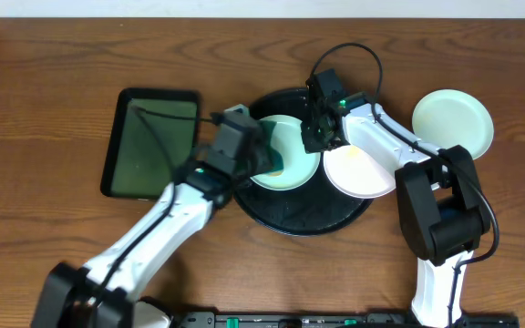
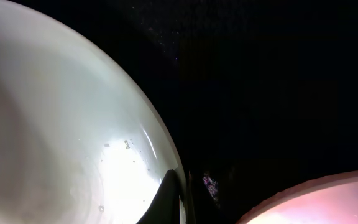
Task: Clean dirty plates on tray and stack at the side
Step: 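Bring the green sponge with the left gripper onto the green plate, then scrub the green plate surface with the sponge in the left gripper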
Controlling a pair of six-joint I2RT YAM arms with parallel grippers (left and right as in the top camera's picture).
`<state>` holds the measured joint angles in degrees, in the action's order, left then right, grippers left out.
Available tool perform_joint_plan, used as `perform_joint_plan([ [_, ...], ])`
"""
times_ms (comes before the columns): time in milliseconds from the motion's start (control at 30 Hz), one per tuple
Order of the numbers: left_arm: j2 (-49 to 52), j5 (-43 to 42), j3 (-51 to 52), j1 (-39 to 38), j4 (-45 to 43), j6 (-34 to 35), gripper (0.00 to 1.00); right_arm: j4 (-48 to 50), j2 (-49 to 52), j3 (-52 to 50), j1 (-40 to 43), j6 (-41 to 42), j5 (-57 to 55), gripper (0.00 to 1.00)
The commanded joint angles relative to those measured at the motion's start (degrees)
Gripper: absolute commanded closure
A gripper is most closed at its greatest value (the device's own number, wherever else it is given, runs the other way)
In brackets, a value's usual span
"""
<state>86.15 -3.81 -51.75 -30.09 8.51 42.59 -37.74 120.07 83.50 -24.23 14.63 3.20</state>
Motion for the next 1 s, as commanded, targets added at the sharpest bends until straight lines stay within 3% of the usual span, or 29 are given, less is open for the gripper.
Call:
perform_joint_plan([
  [0,4.57,5.81,0.37,-0.5,-4.15,3.15,0.92,0.22,1.73,-1.73,-0.61,1.66,0.13,0.99],
  [367,15.69,5.86,0.37,-0.48,-14.16,8.7,0.92,0.02,1.73,-1.79,-0.63,1.64,0.13,0.99],
  [533,17.14,11.21,0.37,-0.48,-8.33,7.72,0.92,0.0,1.73,-1.79,-0.63,1.66,0.15,0.99],
  [700,17.09,20.65,0.37,-0.46,-0.74,1.2,0.92,-0.59,1.73,-1.79,-0.61,1.64,0.11,0.99],
  [967,12.26,23.39,-0.26,-0.48,0.17,-0.96,0.92,-0.59,1.73,-1.79,-0.63,1.64,0.11,0.99],
])
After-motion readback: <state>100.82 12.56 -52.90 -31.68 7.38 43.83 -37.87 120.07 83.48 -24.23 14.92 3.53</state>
